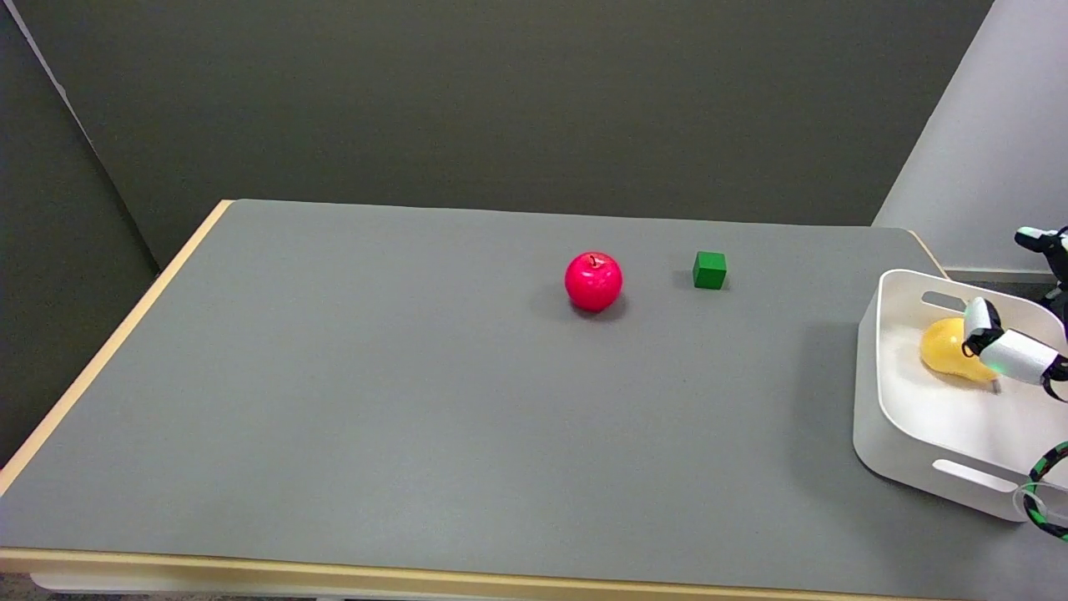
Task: Place the yellow pear into the white box.
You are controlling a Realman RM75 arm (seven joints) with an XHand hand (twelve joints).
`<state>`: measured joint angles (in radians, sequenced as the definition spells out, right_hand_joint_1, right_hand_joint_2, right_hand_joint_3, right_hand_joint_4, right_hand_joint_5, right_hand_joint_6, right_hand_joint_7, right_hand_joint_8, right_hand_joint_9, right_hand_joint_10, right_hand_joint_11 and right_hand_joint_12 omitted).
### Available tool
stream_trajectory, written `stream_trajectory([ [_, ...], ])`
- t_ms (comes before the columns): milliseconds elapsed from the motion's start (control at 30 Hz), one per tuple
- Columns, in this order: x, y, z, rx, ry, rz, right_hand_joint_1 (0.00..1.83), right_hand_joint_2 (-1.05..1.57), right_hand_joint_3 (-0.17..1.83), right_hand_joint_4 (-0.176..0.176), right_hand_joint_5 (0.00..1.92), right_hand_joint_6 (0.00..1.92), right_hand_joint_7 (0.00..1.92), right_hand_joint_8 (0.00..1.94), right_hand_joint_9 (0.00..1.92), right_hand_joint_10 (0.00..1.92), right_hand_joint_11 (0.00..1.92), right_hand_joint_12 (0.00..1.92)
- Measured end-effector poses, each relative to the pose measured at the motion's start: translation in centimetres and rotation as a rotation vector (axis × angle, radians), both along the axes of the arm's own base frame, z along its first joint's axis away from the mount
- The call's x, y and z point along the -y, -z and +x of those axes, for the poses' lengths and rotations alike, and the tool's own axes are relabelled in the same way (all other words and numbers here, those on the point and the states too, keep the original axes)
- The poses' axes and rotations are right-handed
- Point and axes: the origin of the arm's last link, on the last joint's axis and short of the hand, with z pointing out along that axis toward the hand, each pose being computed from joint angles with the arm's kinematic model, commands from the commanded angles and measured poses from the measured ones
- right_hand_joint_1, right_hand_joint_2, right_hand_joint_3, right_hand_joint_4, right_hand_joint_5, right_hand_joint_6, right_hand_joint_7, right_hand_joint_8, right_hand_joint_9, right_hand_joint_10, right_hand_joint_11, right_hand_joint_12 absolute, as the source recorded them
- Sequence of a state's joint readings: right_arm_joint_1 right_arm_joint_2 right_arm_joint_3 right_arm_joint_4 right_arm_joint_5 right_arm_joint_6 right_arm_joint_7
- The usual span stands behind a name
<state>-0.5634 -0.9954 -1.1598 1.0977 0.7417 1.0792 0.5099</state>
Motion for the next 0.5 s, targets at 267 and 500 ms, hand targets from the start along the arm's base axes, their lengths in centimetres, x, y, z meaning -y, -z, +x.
stream_trajectory([
  [267,-0.4,0.7,-0.3,0.018,-0.053,0.040,0.35,0.64,0.93,0.045,0.17,0.43,0.08,0.24,0.00,0.30,0.00,0.58],
  [500,-0.6,1.7,-0.1,0.048,-0.131,0.113,0.36,0.66,0.91,0.038,0.14,0.40,0.03,0.16,0.00,0.06,0.00,0.00],
])
